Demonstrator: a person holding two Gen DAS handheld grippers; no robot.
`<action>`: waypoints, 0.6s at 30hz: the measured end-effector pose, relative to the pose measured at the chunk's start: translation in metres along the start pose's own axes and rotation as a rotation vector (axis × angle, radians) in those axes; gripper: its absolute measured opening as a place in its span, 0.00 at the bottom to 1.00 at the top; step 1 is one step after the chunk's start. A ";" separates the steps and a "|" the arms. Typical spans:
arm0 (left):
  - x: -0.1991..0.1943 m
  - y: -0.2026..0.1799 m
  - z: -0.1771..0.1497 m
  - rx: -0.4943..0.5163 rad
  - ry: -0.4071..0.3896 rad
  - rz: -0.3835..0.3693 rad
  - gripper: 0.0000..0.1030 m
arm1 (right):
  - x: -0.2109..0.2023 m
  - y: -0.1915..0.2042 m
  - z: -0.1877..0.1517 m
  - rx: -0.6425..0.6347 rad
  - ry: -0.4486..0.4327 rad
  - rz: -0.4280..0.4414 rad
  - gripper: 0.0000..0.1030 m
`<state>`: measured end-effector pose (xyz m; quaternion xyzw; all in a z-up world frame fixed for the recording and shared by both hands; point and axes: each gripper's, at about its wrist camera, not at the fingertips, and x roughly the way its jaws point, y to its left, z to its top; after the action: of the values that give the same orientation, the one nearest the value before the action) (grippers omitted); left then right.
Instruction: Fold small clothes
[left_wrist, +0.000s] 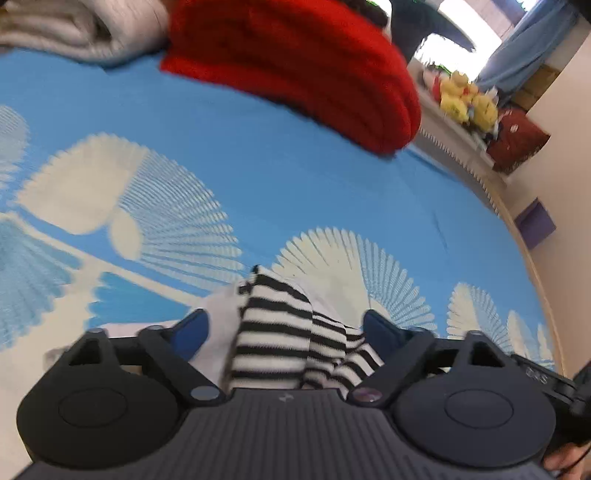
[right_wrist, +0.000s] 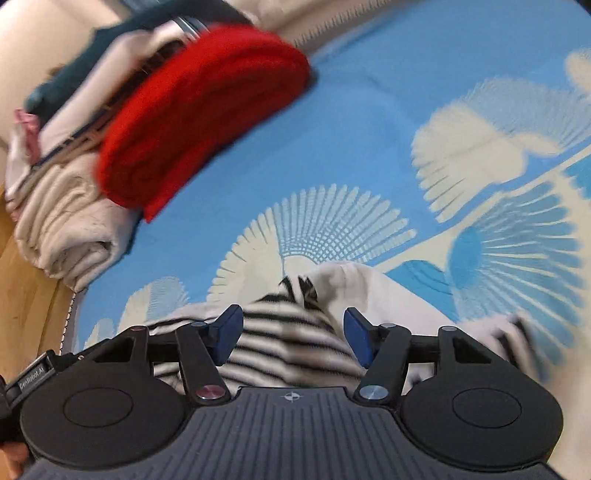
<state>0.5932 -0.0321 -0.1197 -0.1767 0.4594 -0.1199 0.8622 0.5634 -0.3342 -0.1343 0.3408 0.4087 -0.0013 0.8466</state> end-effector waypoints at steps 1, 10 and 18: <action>0.015 -0.001 0.003 0.014 0.027 0.002 0.64 | 0.012 0.001 0.002 0.006 0.016 -0.012 0.61; 0.036 0.064 -0.008 -0.149 -0.043 -0.111 0.03 | 0.027 -0.036 -0.011 0.164 0.000 0.013 0.03; -0.034 0.054 -0.034 -0.076 -0.102 -0.094 0.94 | -0.037 -0.029 -0.031 0.068 -0.036 0.084 0.73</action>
<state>0.5484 0.0226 -0.1339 -0.2367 0.4105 -0.1335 0.8704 0.5093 -0.3489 -0.1383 0.3861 0.3782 0.0142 0.8412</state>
